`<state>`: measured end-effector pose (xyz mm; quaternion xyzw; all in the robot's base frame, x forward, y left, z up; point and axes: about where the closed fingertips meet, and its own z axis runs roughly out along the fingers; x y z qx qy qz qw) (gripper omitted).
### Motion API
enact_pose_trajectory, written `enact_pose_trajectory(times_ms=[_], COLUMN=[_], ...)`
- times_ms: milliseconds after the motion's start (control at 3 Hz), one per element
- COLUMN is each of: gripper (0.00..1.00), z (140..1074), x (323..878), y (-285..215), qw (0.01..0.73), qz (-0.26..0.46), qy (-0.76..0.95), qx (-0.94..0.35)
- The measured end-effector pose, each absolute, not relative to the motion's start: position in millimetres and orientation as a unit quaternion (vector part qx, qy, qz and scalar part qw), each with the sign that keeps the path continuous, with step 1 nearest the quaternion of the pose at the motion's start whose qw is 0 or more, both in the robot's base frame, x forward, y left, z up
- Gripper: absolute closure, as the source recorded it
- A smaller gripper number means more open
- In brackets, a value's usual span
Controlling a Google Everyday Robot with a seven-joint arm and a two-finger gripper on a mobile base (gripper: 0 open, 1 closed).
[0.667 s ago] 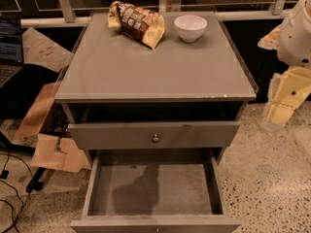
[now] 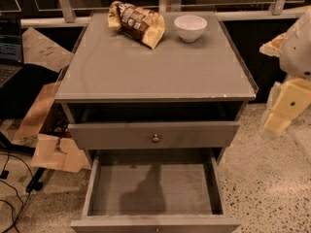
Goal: Close middle drawer
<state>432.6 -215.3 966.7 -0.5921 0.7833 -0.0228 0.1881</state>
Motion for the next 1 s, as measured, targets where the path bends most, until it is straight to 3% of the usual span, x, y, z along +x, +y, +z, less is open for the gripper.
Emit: enact_pose_trajectory(times_ms=[667, 1000], gripper=[0.0, 0.0], z=[908, 865], x=[402, 400], y=[-211, -204], qw=[0.302, 0.317], qz=[0.051, 0.085], qy=[0.802, 0.813], qx=[-0.513, -0.48])
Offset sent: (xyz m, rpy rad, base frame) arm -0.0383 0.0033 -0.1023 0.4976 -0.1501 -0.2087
